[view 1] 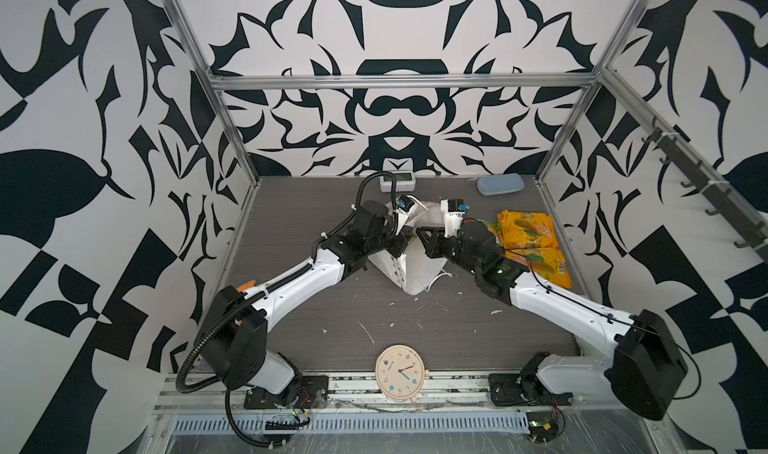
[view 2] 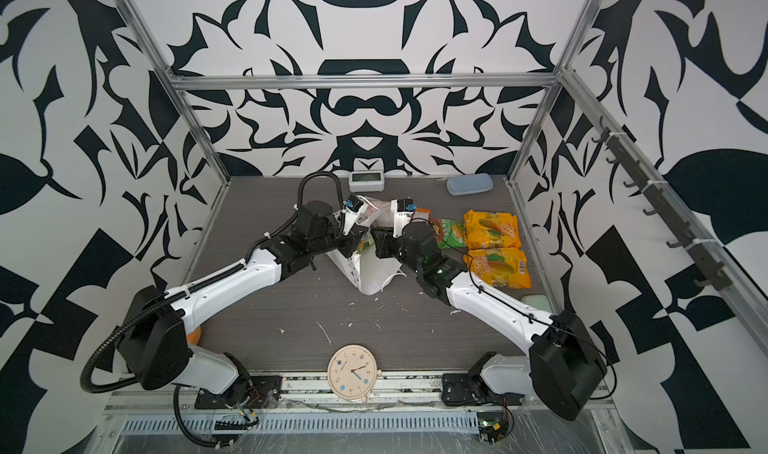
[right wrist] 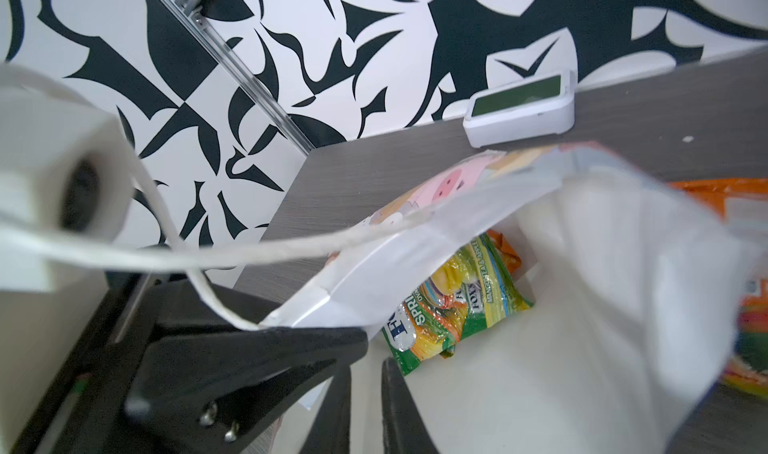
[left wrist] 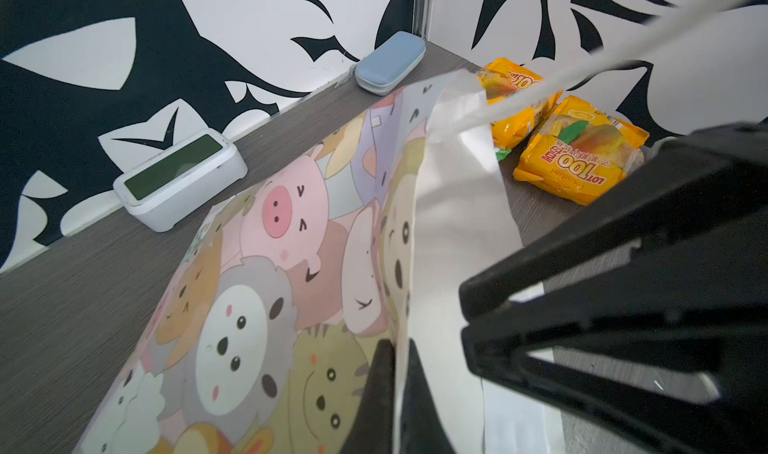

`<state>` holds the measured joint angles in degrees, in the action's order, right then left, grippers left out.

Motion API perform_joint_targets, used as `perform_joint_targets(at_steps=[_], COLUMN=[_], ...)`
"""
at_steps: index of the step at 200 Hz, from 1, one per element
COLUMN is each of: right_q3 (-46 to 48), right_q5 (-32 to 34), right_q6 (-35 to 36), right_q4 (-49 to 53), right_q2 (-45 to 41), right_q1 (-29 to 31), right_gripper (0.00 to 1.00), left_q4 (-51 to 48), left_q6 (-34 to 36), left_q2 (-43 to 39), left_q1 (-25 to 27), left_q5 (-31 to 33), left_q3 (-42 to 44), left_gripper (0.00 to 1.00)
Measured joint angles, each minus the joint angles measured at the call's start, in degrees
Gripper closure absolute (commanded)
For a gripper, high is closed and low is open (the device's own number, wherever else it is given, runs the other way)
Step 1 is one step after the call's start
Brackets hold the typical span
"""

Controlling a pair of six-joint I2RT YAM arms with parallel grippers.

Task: Take the snacks out of the paper bag
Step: 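Reach deeper into the bag with the right gripper toward the green pack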

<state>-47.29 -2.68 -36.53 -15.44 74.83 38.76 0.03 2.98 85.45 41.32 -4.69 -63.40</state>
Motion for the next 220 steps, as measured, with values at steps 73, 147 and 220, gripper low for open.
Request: perform_joint_targets(at_steps=[73, 147, 220], right_q3=[-1.44, -7.98, -7.93], right_q5=[13.75, 16.31, 11.63], right_q6=[-16.94, -14.43, -10.03], right_q4=[11.28, 11.32, 7.96], right_q2=[9.05, 18.84, 24.76], right_q1=[6.14, 8.17, 7.26], right_gripper=[0.98, 0.99, 0.91], left_q4=[0.61, 1.05, 1.05], left_q6=[-0.81, -1.51, -1.60], left_q2=[0.00, 0.00, 0.00], left_q1=[0.00, 0.00, 0.00], left_q5=[2.56, 3.67, 4.31], left_q3=[0.00, 0.00, 0.00], left_gripper=[1.00, 1.00, 1.00])
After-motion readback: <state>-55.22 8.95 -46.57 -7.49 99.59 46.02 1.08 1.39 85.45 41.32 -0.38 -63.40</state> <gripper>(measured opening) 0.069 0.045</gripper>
